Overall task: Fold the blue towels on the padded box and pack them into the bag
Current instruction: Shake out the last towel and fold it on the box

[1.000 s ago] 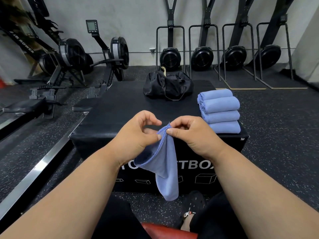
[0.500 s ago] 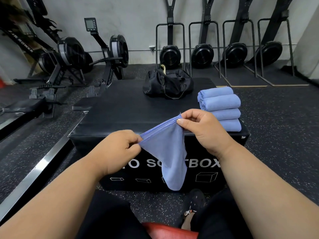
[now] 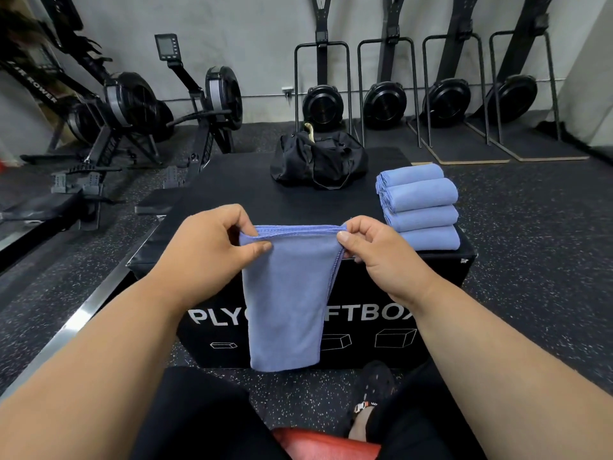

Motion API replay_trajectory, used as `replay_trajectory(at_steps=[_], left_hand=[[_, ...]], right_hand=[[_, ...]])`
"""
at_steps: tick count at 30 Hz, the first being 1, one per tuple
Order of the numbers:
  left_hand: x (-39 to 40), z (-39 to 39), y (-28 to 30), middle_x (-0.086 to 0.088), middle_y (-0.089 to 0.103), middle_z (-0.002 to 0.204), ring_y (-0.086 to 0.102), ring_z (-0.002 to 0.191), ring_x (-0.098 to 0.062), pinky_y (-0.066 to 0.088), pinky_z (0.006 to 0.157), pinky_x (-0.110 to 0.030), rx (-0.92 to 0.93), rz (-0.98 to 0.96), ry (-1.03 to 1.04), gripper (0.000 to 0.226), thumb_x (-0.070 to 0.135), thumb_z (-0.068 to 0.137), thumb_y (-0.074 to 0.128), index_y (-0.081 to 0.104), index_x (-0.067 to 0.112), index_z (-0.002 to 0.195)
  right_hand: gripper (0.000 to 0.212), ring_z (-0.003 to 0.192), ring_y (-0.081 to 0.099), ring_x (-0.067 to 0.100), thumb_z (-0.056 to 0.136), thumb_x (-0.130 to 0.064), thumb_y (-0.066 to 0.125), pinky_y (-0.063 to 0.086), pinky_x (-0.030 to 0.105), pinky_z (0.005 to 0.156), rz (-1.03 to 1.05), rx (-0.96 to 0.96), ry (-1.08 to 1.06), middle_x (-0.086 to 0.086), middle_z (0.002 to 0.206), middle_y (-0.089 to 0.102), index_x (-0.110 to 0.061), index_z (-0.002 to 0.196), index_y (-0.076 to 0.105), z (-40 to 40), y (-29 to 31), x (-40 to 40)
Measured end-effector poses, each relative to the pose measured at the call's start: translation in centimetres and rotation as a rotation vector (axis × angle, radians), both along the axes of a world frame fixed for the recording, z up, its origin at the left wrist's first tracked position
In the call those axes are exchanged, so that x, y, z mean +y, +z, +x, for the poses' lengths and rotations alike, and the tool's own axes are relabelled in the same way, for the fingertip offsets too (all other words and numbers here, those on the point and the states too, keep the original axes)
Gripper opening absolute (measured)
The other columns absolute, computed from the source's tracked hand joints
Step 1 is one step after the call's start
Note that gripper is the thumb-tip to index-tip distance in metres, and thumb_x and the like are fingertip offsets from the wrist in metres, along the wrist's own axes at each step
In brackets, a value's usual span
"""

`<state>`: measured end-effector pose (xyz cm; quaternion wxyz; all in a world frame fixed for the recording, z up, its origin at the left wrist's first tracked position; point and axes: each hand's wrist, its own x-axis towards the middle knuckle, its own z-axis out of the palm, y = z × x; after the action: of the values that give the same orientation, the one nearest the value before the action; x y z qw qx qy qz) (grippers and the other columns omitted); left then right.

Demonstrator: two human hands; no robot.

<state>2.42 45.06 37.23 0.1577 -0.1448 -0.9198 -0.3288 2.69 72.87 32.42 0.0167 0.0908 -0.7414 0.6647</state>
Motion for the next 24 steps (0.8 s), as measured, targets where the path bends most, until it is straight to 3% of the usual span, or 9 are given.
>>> replay_trajectory(at_steps=[3,6,8,10,14,18,24], left_hand=[[-0.2,-0.2,0.0,0.01,0.068,0.081,0.061,0.069,-0.01,0.047,0.064,-0.022,-0.031,0.079,0.01,0.029,0.033,0.081,0.091,0.063,0.03,0.085],[0.0,-0.4,-0.1,0.01,0.07,0.088,0.066,0.076,-0.006,0.052,0.077,-0.022,-0.108,0.196,-0.04,0.041,0.027,0.084,0.089,0.063,0.041,0.112],[-0.1,-0.9,-0.4,0.009,0.072,0.089,0.071,0.083,-0.01,0.06,0.088,-0.035,-0.192,0.293,-0.076,0.046,0.026,0.086,0.088,0.065,0.042,0.123],[-0.6,-1.3,-0.7,0.009,0.077,0.097,0.075,0.094,-0.014,0.06,0.096,-0.047,-0.281,0.315,-0.088,0.031,0.027,0.089,0.085,0.075,0.036,0.116],[-0.9,-0.9,-0.8,0.003,0.081,0.099,0.077,0.098,-0.017,0.057,0.102,-0.046,-0.444,0.263,-0.153,0.007,0.026,0.093,0.081,0.082,0.026,0.1],[-0.7,-0.8,-0.9,-0.003,0.079,0.093,0.073,0.085,-0.018,0.057,0.094,-0.049,-0.459,0.248,-0.175,0.013,0.032,0.093,0.08,0.077,0.021,0.087],[-0.9,-1.2,-0.9,0.007,0.07,0.08,0.061,0.075,-0.009,0.047,0.082,-0.035,-0.471,0.324,-0.215,0.018,0.029,0.093,0.081,0.07,0.02,0.082]], right_hand=[[0.013,0.076,0.058,0.007,0.109,-0.021,0.057,0.046,0.021,0.08,-0.024,0.006,0.013,-0.004,0.081,0.066,-0.018,0.097,0.062,0.0,0.1,-0.3],[0.012,0.085,0.06,0.013,0.109,-0.023,0.057,0.052,0.032,0.087,-0.081,-0.026,0.015,0.001,0.087,0.066,-0.019,0.099,0.061,-0.3,-0.1,-0.7],[0.011,0.084,0.06,0.013,0.108,-0.025,0.057,0.051,0.04,0.09,-0.11,-0.057,0.009,-0.001,0.087,0.067,-0.02,0.1,0.061,-0.5,-0.4,-1.0],[0.011,0.082,0.061,0.012,0.109,-0.025,0.056,0.053,0.041,0.089,-0.123,-0.089,0.023,-0.002,0.086,0.067,-0.021,0.1,0.062,-0.6,-0.8,-1.1],[0.013,0.088,0.064,0.016,0.11,-0.022,0.054,0.055,0.044,0.092,-0.166,-0.133,0.059,0.002,0.093,0.068,-0.017,0.102,0.062,-0.4,-1.2,-1.0],[0.013,0.097,0.064,0.019,0.111,-0.023,0.053,0.053,0.041,0.092,-0.25,-0.184,0.06,0.004,0.102,0.07,-0.015,0.109,0.063,-0.6,-1.4,-0.9],[0.012,0.096,0.066,0.016,0.111,-0.022,0.052,0.054,0.035,0.088,-0.28,-0.184,0.107,0.004,0.105,0.071,-0.016,0.112,0.062,-0.8,-0.9,-1.5]])
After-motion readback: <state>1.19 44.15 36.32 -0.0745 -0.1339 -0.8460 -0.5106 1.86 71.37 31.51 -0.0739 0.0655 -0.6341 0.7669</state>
